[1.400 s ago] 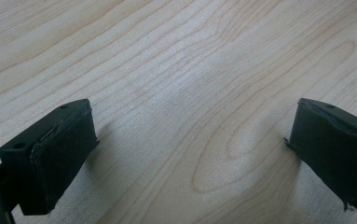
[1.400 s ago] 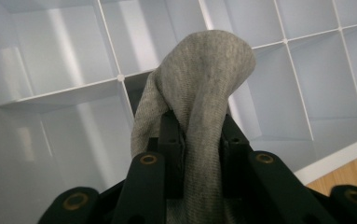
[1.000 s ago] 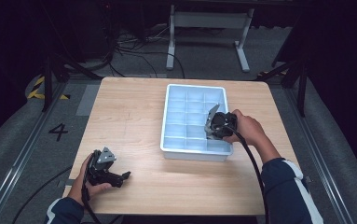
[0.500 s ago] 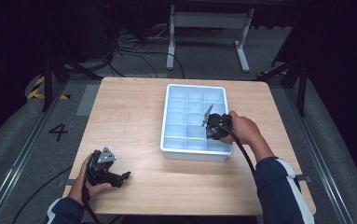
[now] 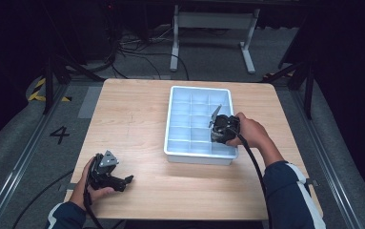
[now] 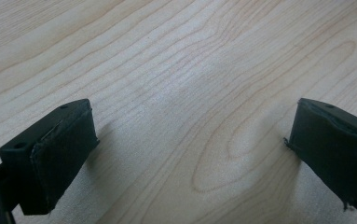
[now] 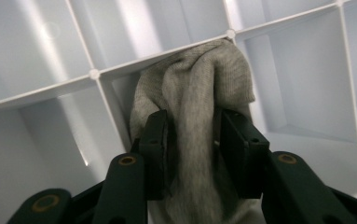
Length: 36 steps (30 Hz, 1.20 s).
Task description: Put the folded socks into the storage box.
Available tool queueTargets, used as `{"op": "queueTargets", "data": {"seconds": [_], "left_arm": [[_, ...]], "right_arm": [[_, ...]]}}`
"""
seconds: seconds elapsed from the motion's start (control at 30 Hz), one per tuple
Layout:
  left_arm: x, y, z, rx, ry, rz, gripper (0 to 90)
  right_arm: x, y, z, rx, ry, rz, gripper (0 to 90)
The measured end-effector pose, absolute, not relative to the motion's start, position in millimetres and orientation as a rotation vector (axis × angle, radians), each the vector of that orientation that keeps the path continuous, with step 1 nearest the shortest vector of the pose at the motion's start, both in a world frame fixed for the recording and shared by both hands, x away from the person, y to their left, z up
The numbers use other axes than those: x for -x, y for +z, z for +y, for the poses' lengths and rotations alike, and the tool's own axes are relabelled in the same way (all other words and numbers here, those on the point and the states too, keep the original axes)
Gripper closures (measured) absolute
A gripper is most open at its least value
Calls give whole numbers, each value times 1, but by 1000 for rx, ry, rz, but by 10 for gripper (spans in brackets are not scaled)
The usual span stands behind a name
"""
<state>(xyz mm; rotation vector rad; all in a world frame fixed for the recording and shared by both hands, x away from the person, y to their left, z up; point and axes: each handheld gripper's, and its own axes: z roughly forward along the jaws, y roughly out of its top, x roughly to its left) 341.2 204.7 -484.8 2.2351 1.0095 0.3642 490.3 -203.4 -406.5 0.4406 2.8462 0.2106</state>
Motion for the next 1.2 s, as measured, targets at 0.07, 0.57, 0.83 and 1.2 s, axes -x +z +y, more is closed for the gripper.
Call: {"op": "queueTargets", "data": {"seconds": [0.07, 0.57, 0.83, 1.2], "left_arm": [[-341, -485, 205, -2235, 364, 1009, 9], [-341, -485, 205, -2229, 364, 1017, 9], [-341, -485, 204, -2230, 365, 1018, 9], [-341, -485, 205, -2230, 364, 1018, 9]], "right_arm": [[-486, -399, -208, -446, 263, 2831, 591], [-480, -390, -215, -447, 366, 2800, 878], [-483, -401, -201, -422, 270, 2822, 885], [-486, -408, -202, -473, 241, 2810, 878]]}}
